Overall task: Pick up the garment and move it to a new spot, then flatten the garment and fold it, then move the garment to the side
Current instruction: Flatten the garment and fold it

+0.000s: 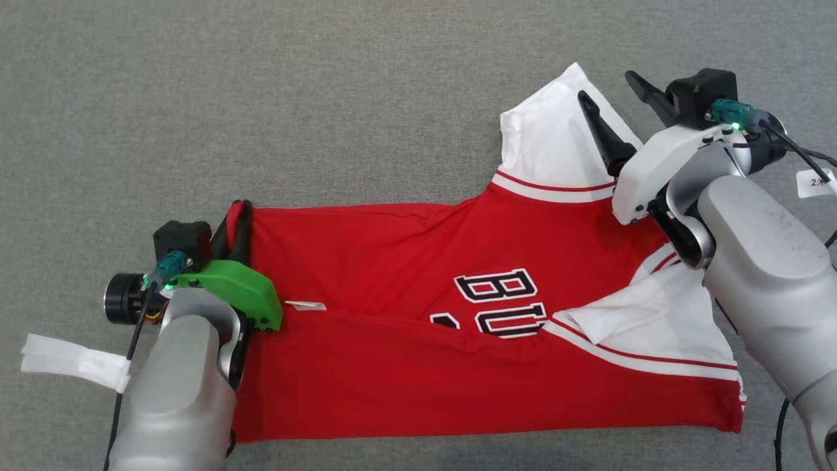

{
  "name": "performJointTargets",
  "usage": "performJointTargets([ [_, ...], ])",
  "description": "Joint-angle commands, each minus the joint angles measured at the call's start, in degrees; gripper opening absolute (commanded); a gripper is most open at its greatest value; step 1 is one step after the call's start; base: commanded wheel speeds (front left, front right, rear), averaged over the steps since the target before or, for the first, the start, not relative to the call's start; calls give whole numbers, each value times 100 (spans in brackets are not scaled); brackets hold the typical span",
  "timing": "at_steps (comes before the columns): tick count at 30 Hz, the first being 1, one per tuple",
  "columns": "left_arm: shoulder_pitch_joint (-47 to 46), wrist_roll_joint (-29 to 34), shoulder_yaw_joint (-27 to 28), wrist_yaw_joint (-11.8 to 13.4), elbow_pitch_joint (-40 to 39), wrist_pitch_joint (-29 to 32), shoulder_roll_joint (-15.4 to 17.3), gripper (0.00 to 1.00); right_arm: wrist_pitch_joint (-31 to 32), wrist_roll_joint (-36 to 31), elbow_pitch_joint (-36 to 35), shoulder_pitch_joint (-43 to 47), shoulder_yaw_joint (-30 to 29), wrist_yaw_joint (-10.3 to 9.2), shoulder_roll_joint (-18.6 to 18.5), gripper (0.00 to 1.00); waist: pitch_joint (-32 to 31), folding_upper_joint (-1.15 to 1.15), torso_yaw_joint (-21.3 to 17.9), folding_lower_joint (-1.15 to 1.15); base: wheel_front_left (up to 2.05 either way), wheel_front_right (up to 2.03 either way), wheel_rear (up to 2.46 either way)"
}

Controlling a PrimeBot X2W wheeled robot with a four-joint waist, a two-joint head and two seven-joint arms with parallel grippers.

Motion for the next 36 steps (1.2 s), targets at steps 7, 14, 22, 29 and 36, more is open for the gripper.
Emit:
performJointTargets([
  [7, -193, 66, -229, -62, -273, 12, -104, 0, 620, 279, 1083, -856, 564, -7, -94, 100, 459, 0, 581, 0, 0, 0, 0],
  [14, -222, -94, -324, -48, -463, 13, -132, 0, 472, 615, 1550, -1251, 991, -8, -192, 0, 498, 0, 656, 0, 0, 0, 0],
  [22, -132, -119, -220, -29, -742, 7, -141, 0, -365, 836, 1953, -1315, 1032, -8, -206, 0, 144, 0, 434, 0, 0, 0, 0],
  [29, 497, -45, 31, -84, -1098, 8, -117, 0, -583, 1295, 1325, -618, 896, -8, -190, 0, -580, 0, 95, 0, 0, 0, 0],
  [36, 1461, -64, 478, -80, -1260, 8, -80, 0, -577, 1255, 88, 801, 220, -7, -305, 0, -1339, 0, -322, 0, 0, 0, 0],
])
